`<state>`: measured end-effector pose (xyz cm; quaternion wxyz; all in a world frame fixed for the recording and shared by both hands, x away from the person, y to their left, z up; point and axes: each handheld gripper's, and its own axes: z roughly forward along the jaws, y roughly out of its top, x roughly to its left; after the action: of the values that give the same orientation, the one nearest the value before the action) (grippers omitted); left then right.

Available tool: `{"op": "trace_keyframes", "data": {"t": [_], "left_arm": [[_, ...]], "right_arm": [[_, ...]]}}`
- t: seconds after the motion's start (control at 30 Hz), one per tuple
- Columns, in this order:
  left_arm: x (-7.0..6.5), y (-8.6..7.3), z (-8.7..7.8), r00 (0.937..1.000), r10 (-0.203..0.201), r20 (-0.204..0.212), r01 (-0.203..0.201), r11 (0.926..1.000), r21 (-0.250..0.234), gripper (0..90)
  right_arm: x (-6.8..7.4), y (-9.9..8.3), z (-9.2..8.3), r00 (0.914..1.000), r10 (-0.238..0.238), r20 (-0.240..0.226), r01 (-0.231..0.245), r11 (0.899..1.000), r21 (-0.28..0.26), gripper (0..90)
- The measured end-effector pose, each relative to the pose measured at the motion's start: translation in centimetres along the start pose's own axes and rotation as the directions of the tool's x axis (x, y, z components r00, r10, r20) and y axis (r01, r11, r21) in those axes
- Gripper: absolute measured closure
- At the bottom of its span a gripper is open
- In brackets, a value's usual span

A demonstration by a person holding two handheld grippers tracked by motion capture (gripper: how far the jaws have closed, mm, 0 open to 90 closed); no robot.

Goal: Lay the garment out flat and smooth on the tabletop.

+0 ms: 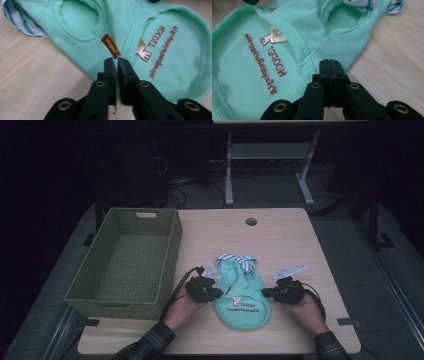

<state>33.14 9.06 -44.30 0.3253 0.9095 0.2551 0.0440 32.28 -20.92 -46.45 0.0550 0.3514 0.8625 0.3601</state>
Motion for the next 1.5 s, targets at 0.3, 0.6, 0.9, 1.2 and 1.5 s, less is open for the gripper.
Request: {"op": "trace_keyframes", "data": {"t": [0.3,0.6,0.9,1.2,1.5], "left_arm": [[0.3,0.0,1.3,0.9997,0.019,-0.017,-0.019,0.9986,0.049,89.4],[0.5,-0.1,1.4,0.9997,0.019,-0.017,-0.018,0.9984,0.053,89.7],[0.3,-0.1,1.4,0.9994,0.022,-0.027,-0.020,0.9987,0.046,89.8],[0.4,-0.2,1.4,0.9996,0.018,-0.019,-0.017,0.9988,0.046,89.8],[0.4,-0.2,1.4,0.9998,0.014,-0.016,-0.014,0.9991,0.041,89.8]], "right_arm": [[-0.9,1.7,-0.6,0.9996,-0.006,0.026,0.007,0.999,-0.049,83.3],[-2.6,4.4,-0.2,0.9988,0.010,0.048,-0.007,0.997,-0.077,80.9],[-4.8,8.2,1.1,0.9979,0.015,0.062,-0.011,0.998,-0.063,79.9],[-6.4,9.1,3.5,0.9967,0.071,0.040,-0.069,0.997,-0.030,76.2],[-6.1,8.5,6.0,0.9970,0.066,0.041,-0.067,0.998,0.012,67.9]]}}
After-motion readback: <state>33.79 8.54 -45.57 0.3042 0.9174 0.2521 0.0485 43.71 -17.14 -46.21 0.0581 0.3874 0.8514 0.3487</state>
